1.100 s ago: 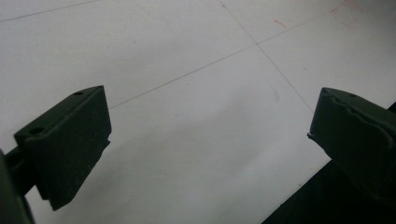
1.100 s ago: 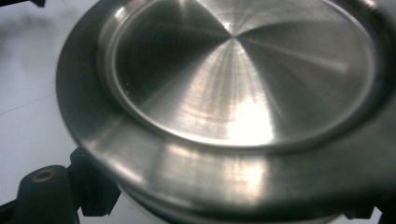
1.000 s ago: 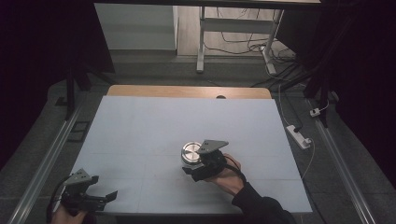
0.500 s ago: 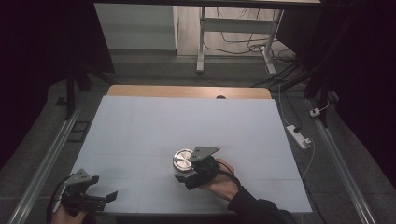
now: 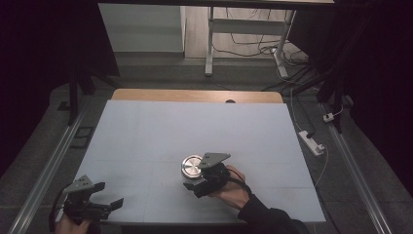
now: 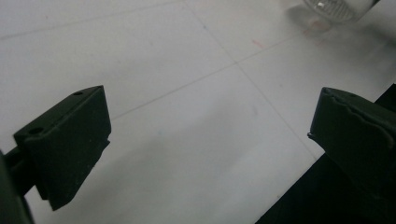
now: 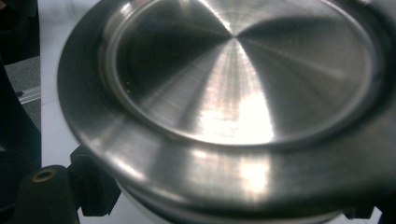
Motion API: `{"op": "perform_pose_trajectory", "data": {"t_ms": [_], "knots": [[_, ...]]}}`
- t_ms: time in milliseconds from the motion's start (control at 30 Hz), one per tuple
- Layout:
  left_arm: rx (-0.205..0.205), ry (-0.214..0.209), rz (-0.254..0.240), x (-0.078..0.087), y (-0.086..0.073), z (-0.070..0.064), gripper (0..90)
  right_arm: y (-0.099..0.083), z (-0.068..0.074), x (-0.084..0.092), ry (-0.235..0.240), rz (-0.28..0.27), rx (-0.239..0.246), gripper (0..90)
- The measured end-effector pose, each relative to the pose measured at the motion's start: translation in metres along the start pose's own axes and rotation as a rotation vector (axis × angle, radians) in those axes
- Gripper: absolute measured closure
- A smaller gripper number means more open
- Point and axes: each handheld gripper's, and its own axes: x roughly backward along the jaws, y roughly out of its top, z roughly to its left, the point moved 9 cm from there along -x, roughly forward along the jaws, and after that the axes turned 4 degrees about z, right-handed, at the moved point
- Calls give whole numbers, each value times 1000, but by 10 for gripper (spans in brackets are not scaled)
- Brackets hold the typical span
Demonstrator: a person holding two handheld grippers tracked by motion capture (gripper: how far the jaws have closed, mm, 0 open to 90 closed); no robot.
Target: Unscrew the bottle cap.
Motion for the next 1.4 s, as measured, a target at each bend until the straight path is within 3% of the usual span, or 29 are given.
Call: {"op": "perform_pose_trajectory", "data": {"t_ms": [133, 300, 500, 733, 800, 867, 1100, 1400], "knots": [[-15, -4, -14, 0, 4, -2, 0, 0, 0, 0, -1, -2, 3, 144], [-67, -8, -20, -2, 11, -9, 0, 1, 0, 1, 0, -4, 5, 144], [-126, -34, 5, -9, 18, -19, 0, 2, 0, 3, 2, -10, 4, 144], [-195, -98, -13, -19, 32, -30, 0, 2, -1, 5, 7, -16, 4, 144], [-214, -145, -27, -24, 39, -38, 0, 2, -1, 5, 11, -20, 12, 144], [-227, -165, -36, -26, 44, -43, 0, 3, 1, 6, 15, -24, 11, 144], [-268, -171, -57, -36, 59, -52, 0, 2, 0, 6, 11, -18, 17, 144], [-324, -191, -27, -53, 84, -68, 0, 2, -1, 7, 12, -18, 19, 144]]}}
